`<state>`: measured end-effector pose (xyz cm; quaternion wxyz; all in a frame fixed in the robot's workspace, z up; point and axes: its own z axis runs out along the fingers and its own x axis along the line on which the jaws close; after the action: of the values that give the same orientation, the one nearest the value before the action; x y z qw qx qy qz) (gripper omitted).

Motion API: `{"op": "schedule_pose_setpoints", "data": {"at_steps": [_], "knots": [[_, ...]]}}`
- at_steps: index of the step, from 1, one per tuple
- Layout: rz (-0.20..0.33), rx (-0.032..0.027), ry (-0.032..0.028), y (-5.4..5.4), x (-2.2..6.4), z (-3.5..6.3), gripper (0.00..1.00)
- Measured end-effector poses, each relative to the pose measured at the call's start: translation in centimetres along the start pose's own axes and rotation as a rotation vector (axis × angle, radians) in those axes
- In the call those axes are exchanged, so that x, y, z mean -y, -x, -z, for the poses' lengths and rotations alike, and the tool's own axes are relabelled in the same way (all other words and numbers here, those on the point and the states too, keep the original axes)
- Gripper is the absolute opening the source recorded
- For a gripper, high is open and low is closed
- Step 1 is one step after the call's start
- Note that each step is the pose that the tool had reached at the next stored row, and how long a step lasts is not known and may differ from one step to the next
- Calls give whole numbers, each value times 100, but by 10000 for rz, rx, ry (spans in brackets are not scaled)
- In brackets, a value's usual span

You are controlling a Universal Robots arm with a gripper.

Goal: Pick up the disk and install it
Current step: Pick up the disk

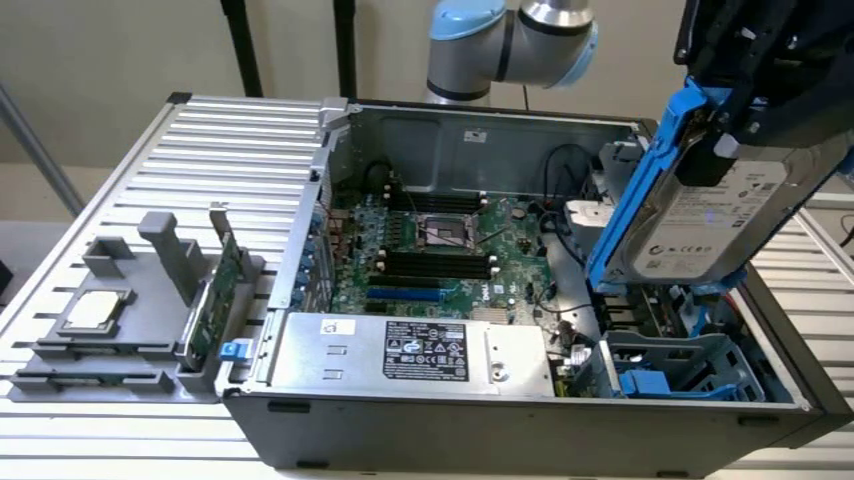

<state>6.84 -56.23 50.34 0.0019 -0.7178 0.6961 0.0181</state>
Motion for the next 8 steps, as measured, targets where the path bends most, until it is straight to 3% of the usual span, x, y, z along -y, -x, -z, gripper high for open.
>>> {"op": "schedule_pose_setpoints", "data": {"at_steps": [8], "knots": [[0, 0, 0, -193, 210, -91, 33]]}}
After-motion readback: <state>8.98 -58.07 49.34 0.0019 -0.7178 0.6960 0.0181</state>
